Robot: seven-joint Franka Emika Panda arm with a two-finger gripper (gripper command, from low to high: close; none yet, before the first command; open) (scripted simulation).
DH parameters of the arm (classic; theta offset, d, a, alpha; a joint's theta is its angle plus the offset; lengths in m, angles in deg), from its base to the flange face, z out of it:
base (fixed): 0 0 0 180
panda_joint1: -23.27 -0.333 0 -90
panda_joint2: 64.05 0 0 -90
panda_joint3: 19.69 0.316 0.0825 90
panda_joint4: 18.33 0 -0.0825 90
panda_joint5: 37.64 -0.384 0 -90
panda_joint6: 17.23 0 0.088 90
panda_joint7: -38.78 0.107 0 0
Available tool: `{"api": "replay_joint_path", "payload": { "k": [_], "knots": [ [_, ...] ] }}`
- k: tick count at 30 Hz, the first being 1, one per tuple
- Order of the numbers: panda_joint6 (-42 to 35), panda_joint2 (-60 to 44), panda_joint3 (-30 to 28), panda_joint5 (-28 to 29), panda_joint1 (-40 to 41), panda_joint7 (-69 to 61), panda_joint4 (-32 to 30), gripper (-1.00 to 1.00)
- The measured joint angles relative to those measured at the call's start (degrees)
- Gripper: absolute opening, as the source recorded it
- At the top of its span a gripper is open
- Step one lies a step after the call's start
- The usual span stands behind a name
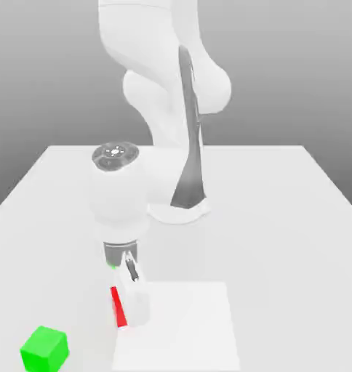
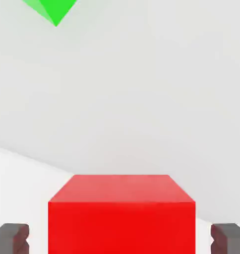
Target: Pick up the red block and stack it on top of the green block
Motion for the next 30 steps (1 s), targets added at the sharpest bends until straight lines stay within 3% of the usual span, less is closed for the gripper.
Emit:
{"api": "replay_joint_path", "payload": {
  "k": [4, 10, 21, 26, 27, 30],
  "knots": [
    [-0.10, 0.17, 0.03, 0.07, 0.03, 0.08, -0.03, -1.00],
    [-9.61, 11.22, 0.69, -1.76, 0.30, -1.29, -1.58, -1.00],
    [-22.58, 4.27, -2.06, -2.30, 6.88, -10.99, 18.29, -1.00],
    [-17.51, -4.14, -2.25, -2.83, 8.18, -12.77, 21.67, -1.00],
    [-16.42, -5.36, -2.34, -2.92, 8.08, -12.84, 21.78, 1.00],
    [-16.42, -5.36, -2.34, -2.92, 8.08, -12.84, 21.78, 1.00]
  ]
}}
